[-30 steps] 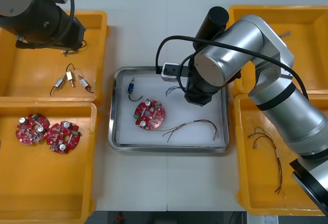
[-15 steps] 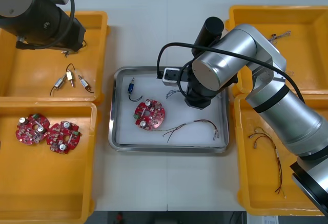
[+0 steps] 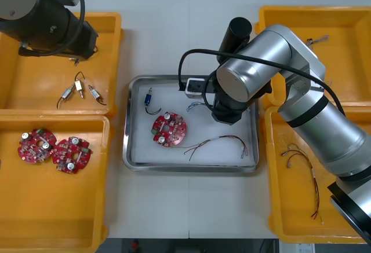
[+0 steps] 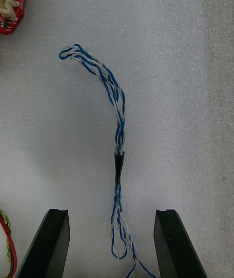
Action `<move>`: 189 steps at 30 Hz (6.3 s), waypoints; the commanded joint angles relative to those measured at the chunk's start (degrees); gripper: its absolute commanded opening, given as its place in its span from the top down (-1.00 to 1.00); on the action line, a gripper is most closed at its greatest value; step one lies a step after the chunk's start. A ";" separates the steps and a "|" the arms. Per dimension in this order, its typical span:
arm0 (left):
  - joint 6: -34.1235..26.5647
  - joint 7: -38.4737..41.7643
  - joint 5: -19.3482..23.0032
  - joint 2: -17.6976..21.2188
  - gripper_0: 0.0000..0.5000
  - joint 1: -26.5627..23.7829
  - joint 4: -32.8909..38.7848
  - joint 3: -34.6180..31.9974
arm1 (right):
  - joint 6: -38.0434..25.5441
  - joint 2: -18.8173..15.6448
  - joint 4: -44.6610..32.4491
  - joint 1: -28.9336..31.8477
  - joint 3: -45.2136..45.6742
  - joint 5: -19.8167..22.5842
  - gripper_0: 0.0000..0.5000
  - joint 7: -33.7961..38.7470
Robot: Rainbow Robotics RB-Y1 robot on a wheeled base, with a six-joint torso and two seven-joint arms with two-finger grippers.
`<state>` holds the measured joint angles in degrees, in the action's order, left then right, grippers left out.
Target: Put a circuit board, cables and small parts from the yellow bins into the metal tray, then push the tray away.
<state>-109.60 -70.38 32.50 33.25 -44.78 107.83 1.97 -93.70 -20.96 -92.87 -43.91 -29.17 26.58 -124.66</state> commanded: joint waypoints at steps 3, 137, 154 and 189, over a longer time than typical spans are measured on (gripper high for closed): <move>-0.40 3.76 0.90 -0.81 1.00 0.31 2.30 -1.62 | -5.44 1.18 -6.97 -0.03 3.15 -0.04 -1.00 1.35; -0.40 15.98 20.85 11.14 -1.00 20.09 27.79 -9.62 | -16.30 -11.30 -39.84 34.68 49.21 13.23 -1.00 37.65; -0.40 6.66 25.33 16.68 -1.00 36.35 28.66 -25.35 | -16.30 -18.86 -39.76 23.35 30.66 19.65 -1.00 37.47; -0.40 3.85 22.69 17.47 -1.00 43.38 28.05 -28.25 | -16.30 -11.47 -40.90 1.90 -4.14 16.40 -1.00 34.31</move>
<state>-109.64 -61.97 55.76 48.28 -2.49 134.74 -26.08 -109.84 -35.92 -132.27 -38.75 -29.15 45.08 -89.17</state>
